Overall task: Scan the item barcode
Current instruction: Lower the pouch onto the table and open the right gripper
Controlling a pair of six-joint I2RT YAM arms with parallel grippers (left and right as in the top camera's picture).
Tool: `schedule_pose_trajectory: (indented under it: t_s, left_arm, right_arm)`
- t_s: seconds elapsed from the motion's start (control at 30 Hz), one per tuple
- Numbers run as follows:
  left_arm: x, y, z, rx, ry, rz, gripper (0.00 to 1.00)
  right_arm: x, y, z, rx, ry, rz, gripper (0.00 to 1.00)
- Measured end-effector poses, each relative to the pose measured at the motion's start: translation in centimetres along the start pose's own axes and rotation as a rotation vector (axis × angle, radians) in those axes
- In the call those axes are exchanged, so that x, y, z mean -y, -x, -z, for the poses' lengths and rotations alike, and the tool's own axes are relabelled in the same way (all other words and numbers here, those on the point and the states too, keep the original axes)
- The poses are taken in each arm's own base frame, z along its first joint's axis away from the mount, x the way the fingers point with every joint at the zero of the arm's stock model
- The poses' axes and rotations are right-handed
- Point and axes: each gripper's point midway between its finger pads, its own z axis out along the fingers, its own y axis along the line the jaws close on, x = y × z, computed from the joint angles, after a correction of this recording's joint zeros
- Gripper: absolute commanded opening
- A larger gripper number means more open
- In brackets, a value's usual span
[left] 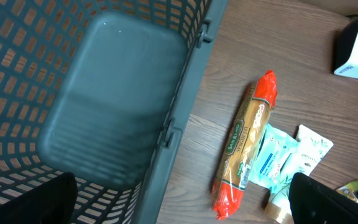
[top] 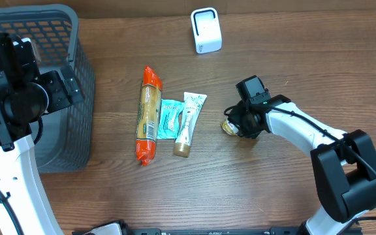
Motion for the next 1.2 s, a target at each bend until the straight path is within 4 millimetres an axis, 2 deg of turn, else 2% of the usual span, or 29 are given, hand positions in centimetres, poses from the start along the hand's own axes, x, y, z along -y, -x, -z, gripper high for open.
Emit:
schedule_pose_trajectory:
  t_s: [0.1, 0.2, 0.3, 0.47, 0.67, 0.8, 0.9, 0.93, 0.97, 1.13, 1.2]
  left_arm:
    - [0.0, 0.0, 0.0, 0.0, 0.0, 0.0, 1.0]
    - [0.0, 0.0, 0.0, 0.0, 0.0, 0.0, 1.0]
    - [0.0, 0.0, 0.0, 0.0, 0.0, 0.0, 1.0]
    - [0.0, 0.0, 0.0, 0.0, 0.0, 0.0, 1.0]
    - [0.0, 0.0, 0.0, 0.0, 0.0, 0.0, 1.0]
    - [0.0, 0.0, 0.0, 0.0, 0.0, 0.0, 1.0]
    - [0.0, 0.0, 0.0, 0.0, 0.0, 0.0, 1.0]
    - [0.0, 0.0, 0.0, -0.001, 0.0, 0.0, 1.0]
    - [0.0, 0.0, 0.0, -0.001, 0.0, 0.0, 1.0]
    - [0.0, 0.0, 0.0, -0.001, 0.0, 0.0, 1.0]
    - [0.0, 0.0, 0.0, 0.0, 0.0, 0.0, 1.0]
  right_arm:
    - [0.0, -0.7, 0.0, -0.04, 0.008, 0.132, 0.32]
    - [0.8, -1.8, 0.7, -0.104, -0.031, 0.238, 0.26]
    - [2.1, -2.5, 2.5, -0.167, -0.126, 0.339, 0.24]
    - [2.9, -0.8, 6.2, -0.128, -0.283, 0.512, 0.18]
    - [5.2, 0.9, 7.3, -0.05, -0.469, 0.634, 0.16]
    - [5.8, 0.4, 5.9, -0.055, -0.56, 0.726, 0.23]
    - [6.0, -1.0, 4.2, -0.088, -0.615, 0.812, 0.41]
    - [5.9, -1.8, 3.6, -0.098, -0.632, 0.865, 0.5]
    - [5.7, -2.4, 3.3, -0.101, -0.641, 0.898, 0.54]
    - [3.7, -6.9, 2.2, -0.111, -0.587, 1.02, 0.61]
    - [3.0, -7.5, 2.1, -0.107, -0.547, 1.011, 0.63]
